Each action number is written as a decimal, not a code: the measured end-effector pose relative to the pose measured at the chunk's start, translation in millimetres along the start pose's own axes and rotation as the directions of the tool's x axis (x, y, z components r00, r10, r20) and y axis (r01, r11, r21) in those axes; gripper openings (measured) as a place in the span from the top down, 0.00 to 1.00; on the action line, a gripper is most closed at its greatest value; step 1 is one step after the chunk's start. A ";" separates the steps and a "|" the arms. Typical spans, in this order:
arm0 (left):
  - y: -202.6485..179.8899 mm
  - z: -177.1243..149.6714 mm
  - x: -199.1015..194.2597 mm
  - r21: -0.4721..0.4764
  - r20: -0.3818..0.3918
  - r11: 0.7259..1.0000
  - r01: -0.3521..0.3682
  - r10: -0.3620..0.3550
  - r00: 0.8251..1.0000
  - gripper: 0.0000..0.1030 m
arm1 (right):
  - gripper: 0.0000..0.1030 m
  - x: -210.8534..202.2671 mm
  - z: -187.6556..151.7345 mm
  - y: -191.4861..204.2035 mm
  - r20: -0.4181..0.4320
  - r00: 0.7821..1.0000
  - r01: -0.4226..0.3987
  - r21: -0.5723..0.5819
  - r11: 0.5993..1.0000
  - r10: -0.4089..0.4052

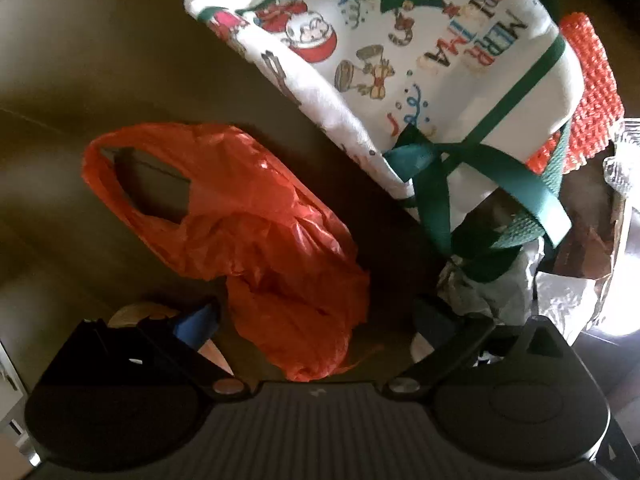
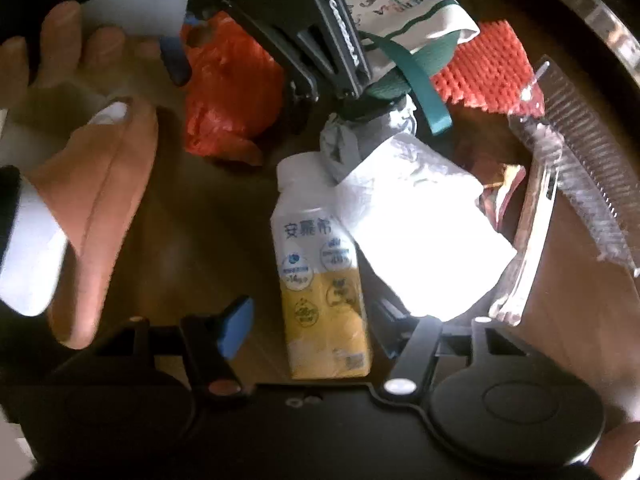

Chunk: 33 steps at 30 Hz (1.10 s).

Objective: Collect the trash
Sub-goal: 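Grasp the red plastic bag with the left tool while the right tool grasps the yogurt bottle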

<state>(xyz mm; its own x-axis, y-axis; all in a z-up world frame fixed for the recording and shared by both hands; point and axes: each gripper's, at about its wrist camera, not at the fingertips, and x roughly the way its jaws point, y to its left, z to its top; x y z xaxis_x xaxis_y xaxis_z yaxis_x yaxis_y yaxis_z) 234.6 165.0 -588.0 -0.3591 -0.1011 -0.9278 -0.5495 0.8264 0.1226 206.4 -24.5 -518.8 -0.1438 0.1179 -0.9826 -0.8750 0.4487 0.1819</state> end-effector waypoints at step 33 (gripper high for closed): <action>-21.6 -92.9 -120.4 0.113 0.058 0.993 0.041 -0.047 0.997 0.40 | 0.60 -154.2 -22.1 9.9 0.051 0.998 0.027 0.342 0.939 -0.047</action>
<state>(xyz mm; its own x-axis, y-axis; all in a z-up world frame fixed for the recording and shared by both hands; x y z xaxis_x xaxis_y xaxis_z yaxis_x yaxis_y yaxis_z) 219.6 107.9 -446.3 -0.2887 -0.1081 -0.9513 -0.4751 0.8788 0.0443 209.7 -57.8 -366.4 -0.0784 0.1417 -0.9868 -0.6678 0.7275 0.1576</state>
